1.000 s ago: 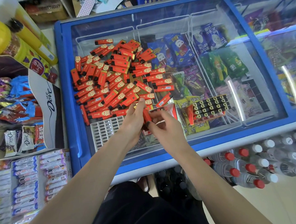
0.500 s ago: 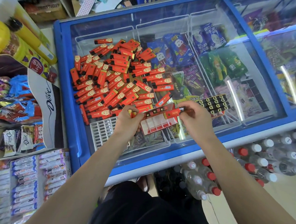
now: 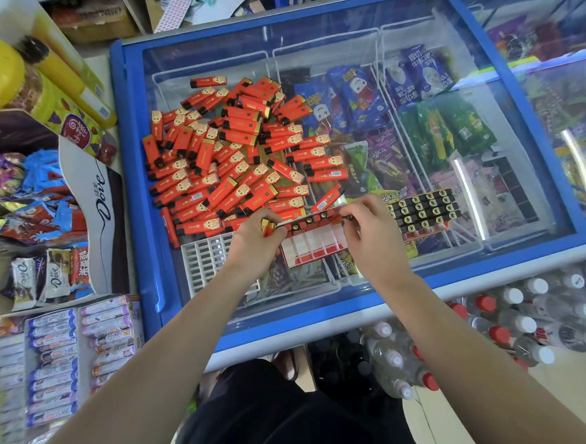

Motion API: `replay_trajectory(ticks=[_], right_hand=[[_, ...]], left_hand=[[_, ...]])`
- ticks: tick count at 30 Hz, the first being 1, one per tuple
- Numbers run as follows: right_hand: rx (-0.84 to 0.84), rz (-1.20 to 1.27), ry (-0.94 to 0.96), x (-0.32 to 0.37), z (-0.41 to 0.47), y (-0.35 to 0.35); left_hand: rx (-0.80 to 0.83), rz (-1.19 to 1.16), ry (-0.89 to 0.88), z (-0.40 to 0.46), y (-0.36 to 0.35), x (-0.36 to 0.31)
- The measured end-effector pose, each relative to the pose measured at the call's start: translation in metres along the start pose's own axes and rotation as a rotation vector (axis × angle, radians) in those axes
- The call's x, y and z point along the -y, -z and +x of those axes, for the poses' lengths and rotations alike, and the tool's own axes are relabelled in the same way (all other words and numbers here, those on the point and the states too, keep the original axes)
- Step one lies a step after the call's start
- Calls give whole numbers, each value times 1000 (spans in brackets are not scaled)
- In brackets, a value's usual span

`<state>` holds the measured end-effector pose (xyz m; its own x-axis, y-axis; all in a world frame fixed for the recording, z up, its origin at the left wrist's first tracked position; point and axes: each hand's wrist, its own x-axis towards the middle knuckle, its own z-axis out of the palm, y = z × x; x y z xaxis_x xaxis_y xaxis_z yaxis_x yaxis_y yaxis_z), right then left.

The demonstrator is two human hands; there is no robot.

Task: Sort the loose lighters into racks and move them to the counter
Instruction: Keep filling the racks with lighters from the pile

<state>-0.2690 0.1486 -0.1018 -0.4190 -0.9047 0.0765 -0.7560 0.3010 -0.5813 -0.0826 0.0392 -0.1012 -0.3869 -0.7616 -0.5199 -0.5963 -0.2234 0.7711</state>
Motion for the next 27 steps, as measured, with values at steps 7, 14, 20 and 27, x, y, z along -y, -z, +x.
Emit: replay_trajectory(ticks=[7,14,20,27], right_hand=[[-41,-40,-31,3,0,-9],[-59,135,-172,3,8,-14],[-91,355,-378,0,14,-15],[-102,381,-528,5,11,-19]], left_hand=[[20,22,-18,1,0,-1],[33,28,-17,1,2,-2],[37,21,-13,0,2,-2],[25,7,-11,-1,2,-2]])
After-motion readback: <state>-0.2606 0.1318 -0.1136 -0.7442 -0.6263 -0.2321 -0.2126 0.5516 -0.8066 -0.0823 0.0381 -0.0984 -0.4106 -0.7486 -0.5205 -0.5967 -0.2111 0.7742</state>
